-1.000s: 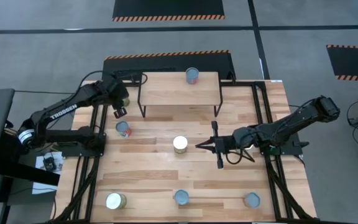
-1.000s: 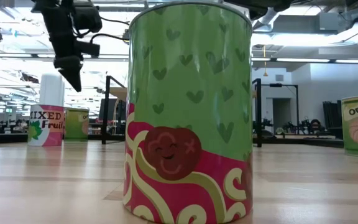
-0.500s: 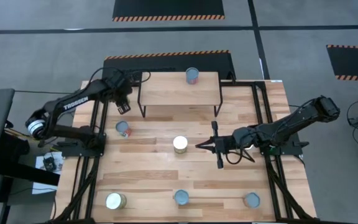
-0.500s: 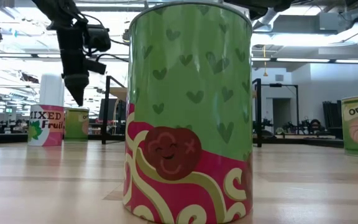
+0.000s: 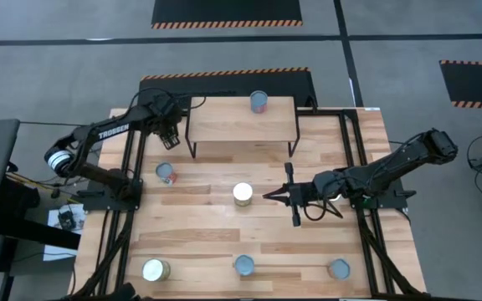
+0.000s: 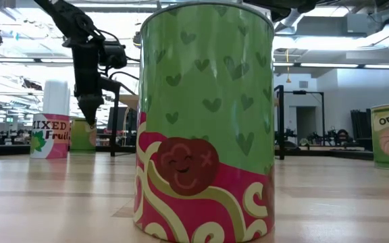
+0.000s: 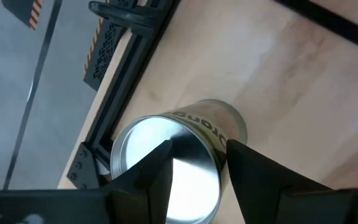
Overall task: Pick and place cans onto a shelf
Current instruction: Put the top left green large can on the shelf
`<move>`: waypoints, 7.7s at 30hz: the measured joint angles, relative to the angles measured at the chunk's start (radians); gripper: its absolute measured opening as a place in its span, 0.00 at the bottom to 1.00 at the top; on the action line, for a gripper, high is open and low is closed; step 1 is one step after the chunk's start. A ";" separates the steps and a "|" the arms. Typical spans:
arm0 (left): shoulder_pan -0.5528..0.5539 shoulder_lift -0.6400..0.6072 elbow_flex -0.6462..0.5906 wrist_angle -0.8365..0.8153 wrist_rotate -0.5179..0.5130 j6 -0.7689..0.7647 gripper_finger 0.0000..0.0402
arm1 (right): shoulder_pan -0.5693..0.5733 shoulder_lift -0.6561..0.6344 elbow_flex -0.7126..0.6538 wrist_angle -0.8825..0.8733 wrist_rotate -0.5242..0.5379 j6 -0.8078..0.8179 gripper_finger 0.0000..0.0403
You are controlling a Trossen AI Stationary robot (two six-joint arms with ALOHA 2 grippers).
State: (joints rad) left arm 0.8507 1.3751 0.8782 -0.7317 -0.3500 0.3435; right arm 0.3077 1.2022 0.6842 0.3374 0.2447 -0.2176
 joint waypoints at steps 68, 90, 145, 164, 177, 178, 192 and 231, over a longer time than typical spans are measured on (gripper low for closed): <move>-0.552 -0.516 0.496 -0.599 0.124 -0.041 0.00 | -0.001 0.000 0.000 0.010 0.000 0.001 0.02; -1.200 -0.049 0.386 -0.362 0.097 -0.266 0.00 | 0.006 0.000 0.000 -0.007 -0.010 0.019 0.02; -1.180 0.116 0.150 -0.037 0.100 -0.262 0.00 | 0.013 0.000 0.000 -0.015 -0.010 0.027 0.02; -1.180 0.026 0.231 -0.057 0.115 -0.257 0.26 | 0.010 0.000 0.000 -0.021 -0.011 0.027 0.03; -1.181 -0.421 -0.147 0.413 0.240 -0.267 0.04 | -0.016 0.167 0.175 -0.062 -0.156 -0.013 0.02; -1.182 -0.464 -0.186 0.450 0.240 -0.259 0.02 | -0.025 0.191 0.203 -0.074 -0.157 -0.012 0.02; -1.181 -0.878 -0.484 0.596 0.144 -0.227 0.02 | -0.148 0.552 0.621 -0.311 -0.267 0.014 0.35; -1.180 -0.933 -0.509 0.617 0.073 -0.172 0.01 | -0.188 0.944 1.056 -0.696 -0.175 -0.191 0.38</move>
State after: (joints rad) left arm -0.3294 0.4423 0.3695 -0.1144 -0.2768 0.1715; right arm 0.1192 2.1461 1.7397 -0.3588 0.0699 -0.4088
